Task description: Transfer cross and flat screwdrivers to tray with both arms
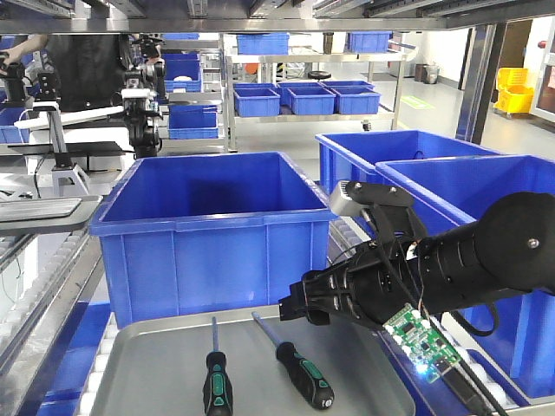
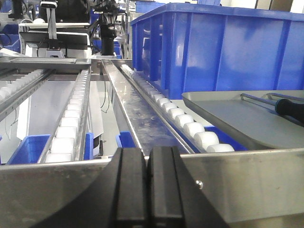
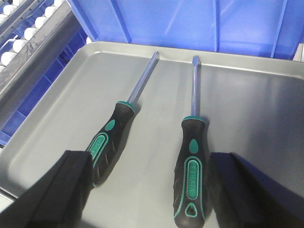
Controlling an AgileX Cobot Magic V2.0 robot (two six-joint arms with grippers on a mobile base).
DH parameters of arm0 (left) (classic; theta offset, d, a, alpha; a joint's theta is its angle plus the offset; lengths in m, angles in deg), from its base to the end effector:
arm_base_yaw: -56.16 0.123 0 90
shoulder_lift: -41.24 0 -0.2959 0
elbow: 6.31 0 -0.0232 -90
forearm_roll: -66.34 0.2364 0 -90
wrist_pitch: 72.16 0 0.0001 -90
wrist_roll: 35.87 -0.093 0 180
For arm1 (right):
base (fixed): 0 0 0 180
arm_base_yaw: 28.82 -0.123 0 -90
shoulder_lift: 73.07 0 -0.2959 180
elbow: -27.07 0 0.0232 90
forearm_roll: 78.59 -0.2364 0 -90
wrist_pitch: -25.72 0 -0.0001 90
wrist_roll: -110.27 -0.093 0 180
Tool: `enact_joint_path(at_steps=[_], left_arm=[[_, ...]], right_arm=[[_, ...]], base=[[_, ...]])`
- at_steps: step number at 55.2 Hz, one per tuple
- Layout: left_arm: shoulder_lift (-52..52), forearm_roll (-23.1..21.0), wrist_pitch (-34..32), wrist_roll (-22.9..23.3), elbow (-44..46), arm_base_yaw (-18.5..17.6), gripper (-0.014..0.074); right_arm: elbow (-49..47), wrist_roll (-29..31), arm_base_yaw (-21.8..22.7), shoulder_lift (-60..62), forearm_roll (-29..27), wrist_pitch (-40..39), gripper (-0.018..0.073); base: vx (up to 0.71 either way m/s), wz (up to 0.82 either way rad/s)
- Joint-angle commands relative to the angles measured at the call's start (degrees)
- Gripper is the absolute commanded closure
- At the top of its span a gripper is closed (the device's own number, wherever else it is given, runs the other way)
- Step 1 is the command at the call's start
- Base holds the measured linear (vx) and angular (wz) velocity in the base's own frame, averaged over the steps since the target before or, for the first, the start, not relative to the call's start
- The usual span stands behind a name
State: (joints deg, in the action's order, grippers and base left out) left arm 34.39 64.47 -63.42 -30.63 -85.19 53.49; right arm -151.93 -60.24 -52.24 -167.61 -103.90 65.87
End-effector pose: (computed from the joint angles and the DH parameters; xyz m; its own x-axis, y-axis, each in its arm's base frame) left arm 0.0329 -0.0020 0.1917 -0.0835 -0.1196 -0.9893 0.0415 0.9915 -0.1234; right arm 0.2893 0.1533 0.3574 -0.7163 -0.1215 -0.6871 -0.4456 0.8374 0.3166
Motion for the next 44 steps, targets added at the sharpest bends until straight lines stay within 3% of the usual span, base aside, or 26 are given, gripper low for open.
enact_joint_path(at_steps=[1,12,26,35,44], left_arm=[[0.7,0.1,-4.7,0.6,1.3,-0.2,0.0602],[0.7,0.1,-4.7,0.6,1.3,-0.2,0.0602],[0.7,0.1,-4.7,0.6,1.3,-0.2,0.0602],[0.7,0.1,-4.7,0.6,1.3,-0.2,0.0602],[0.7,0.1,-4.7,0.6,1.3,-0.2,0.0602]], right_arm=[[-1.9,0.1,0.2,2.3,-0.9,-3.1,-0.0006],[0.5,1.5,0.1,5.6,2.3,-3.6,0.0001],[26.4,0.6,6.7,29.8,2.6,-16.5,0.0118],[40.7,-0.6,15.1,47.1,12.5,-21.5,0.0229],[59.2,-2.9,22.7,64.9,21.5,-36.2,0.0399]], base=[[0.00,0.00],[0.00,0.00],[0.00,0.00],[0.00,0.00],[0.00,0.00]])
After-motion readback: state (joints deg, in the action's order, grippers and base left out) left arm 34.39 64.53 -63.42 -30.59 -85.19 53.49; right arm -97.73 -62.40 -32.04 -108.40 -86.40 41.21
